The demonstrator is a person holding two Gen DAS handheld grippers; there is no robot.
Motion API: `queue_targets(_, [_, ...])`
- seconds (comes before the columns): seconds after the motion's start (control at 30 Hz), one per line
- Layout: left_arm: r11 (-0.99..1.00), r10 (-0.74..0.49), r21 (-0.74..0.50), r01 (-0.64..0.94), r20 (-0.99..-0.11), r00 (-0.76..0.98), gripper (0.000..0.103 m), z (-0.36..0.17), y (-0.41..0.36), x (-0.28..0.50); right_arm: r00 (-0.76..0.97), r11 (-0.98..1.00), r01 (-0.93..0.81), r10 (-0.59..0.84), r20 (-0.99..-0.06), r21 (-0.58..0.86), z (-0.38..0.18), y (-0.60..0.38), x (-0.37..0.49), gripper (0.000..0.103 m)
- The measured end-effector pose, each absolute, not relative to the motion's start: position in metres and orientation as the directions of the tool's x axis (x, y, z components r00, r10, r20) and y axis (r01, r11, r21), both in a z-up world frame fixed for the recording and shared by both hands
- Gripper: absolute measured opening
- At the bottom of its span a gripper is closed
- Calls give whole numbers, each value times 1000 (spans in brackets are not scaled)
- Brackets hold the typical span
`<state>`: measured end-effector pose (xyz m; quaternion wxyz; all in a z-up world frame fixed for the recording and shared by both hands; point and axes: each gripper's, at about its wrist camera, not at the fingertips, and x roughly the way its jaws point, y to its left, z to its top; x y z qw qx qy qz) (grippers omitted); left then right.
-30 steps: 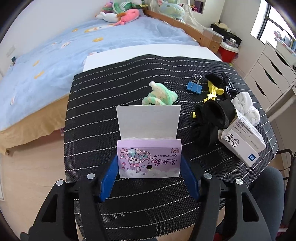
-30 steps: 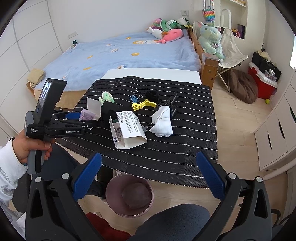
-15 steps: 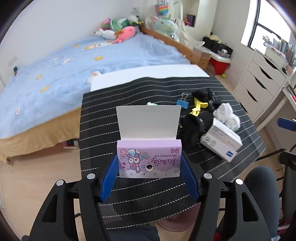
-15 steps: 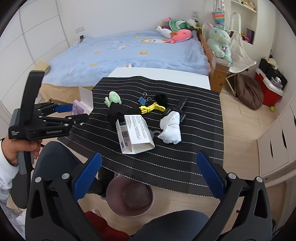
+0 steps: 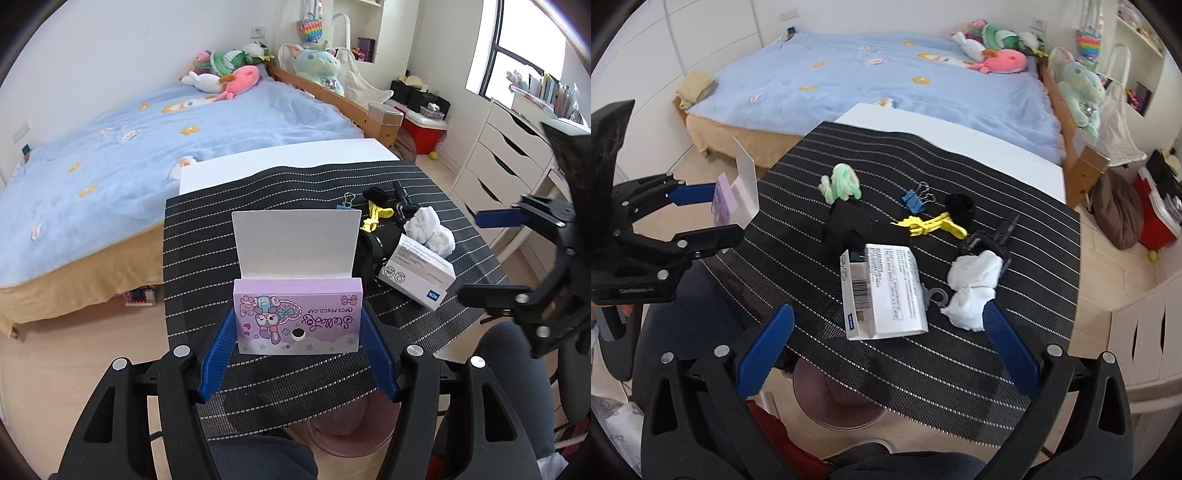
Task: Collect trash
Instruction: 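Grasp the white MEN box with the right tool while the left holds the pink box, then release the white box over the bin with the right tool while left holds pink box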
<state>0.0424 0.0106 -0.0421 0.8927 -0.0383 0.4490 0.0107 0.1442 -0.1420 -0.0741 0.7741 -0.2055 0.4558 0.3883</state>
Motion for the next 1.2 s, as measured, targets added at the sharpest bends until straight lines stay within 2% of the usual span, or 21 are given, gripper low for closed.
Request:
queue_targets(0.2, [995, -19, -72, -66, -805, 594, 63, -45, 15, 36, 244, 556, -831, 356, -902, -5, -91, -118, 149, 99])
queue_targets(0.3, [994, -21, -79, -73, -807, 590, 63, -47, 19, 33, 235, 547, -837, 321, -918, -24, -101, -110, 152, 85])
queue_targets(0.37, [993, -23, -85, -77, -808, 588, 63, -49, 21, 32, 238, 545, -837, 290, -927, -45, -108, -106, 153, 80])
queue_targets(0.5, [992, -26, -92, -82, -808, 589, 63, -51, 24, 29, 242, 547, -835, 262, -934, -63, -115, -105, 155, 58])
queue_targets(0.53, [992, -27, -94, -83, -808, 589, 63, -51, 25, 29, 244, 550, -833, 260, -934, -64, -115, -106, 155, 57])
queue_targets(0.9, [993, -44, -100, -61, -802, 595, 63, -50, 19, 28, 267, 592, -805, 323, -908, -26, -97, -125, 150, 50])
queue_targets(1.2, [995, -56, -94, -31, -796, 603, 63, -43, 9, 25, 294, 639, -769, 406, -865, 38, -78, -151, 140, 50])
